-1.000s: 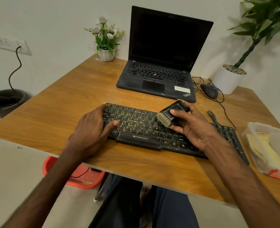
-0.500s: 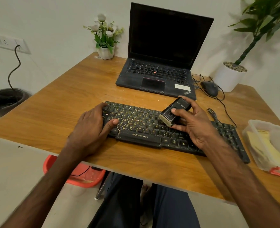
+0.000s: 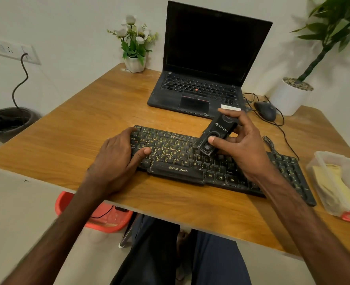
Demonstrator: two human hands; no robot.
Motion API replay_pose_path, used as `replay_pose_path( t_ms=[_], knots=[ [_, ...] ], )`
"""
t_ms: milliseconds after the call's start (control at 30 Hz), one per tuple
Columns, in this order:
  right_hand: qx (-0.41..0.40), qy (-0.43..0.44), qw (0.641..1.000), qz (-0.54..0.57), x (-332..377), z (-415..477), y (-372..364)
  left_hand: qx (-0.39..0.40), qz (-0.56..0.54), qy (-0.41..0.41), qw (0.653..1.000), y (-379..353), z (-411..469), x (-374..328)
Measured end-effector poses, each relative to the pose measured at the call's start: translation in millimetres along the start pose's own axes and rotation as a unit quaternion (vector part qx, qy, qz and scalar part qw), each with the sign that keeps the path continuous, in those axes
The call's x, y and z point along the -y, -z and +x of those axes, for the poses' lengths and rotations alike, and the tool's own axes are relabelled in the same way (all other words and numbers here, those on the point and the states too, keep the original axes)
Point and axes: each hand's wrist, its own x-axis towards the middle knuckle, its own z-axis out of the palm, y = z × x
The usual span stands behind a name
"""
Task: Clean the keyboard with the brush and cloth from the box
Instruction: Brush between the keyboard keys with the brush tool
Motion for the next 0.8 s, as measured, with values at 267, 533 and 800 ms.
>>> replay_pose_path(
  t_ms=[267, 533, 800],
  knots=[
    [-0.008, -0.036, 0.998, 0.054, -1, -2, 2, 0.011, -0.001, 0.007, 1.0, 0, 1, 2],
    [-0.011, -0.002, 1.0, -0.009, 5, 5, -2, 0.032, -0.011, 0.011, 0.999, 2, -1, 2],
    [0.152, 0.0, 0.988, -0.017, 8, 10, -42, 0.061, -0.056, 0.012, 0.997, 6, 0, 1]
  ],
)
